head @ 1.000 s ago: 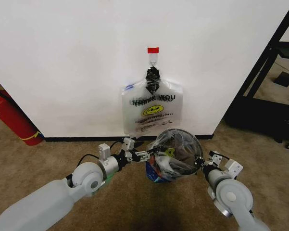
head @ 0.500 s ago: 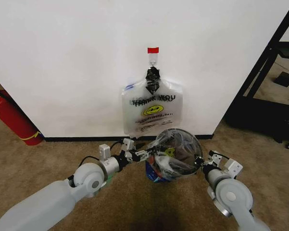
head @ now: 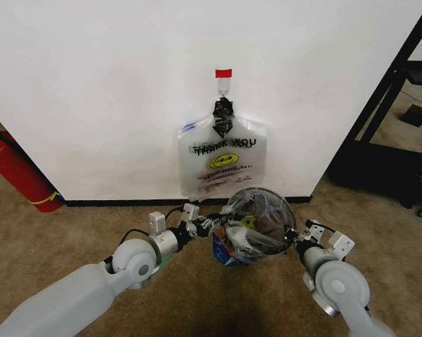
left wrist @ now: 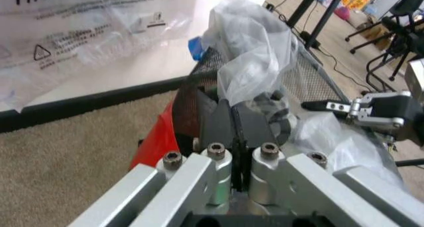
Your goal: Pick up the garbage bag from the wall and place it over the trash bin.
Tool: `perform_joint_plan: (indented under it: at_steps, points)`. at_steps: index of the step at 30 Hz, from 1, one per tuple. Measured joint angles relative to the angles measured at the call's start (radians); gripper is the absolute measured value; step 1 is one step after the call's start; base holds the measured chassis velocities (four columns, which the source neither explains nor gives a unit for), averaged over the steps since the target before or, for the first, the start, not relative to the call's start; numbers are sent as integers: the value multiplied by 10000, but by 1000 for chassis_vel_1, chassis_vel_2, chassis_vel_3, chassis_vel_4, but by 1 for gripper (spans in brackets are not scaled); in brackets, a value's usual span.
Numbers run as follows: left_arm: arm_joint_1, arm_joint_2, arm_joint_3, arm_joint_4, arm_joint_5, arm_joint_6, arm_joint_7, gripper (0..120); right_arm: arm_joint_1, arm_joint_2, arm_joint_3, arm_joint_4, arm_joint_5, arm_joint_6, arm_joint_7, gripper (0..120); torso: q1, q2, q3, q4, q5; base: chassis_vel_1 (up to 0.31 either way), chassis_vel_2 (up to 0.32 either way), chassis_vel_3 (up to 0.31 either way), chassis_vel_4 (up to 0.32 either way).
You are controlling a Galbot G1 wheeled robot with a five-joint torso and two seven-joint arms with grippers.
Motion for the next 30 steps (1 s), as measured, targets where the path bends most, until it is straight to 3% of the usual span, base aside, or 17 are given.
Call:
perform_joint_plan:
  at_steps: [18, 30]
  points:
    - [10, -216, -232, 1124, 224, -55, -124, 0, -59, -105, -175, 47, 69, -26, -554, 0, 0, 0, 0, 1, 0, 0, 0, 0, 0]
    - [745, -100, -391, 816, 831, -125, -121, 0, -44, 45, -33, 83, 267, 192, -758, 0, 0, 0, 0, 0, 0, 0, 0, 0, 0]
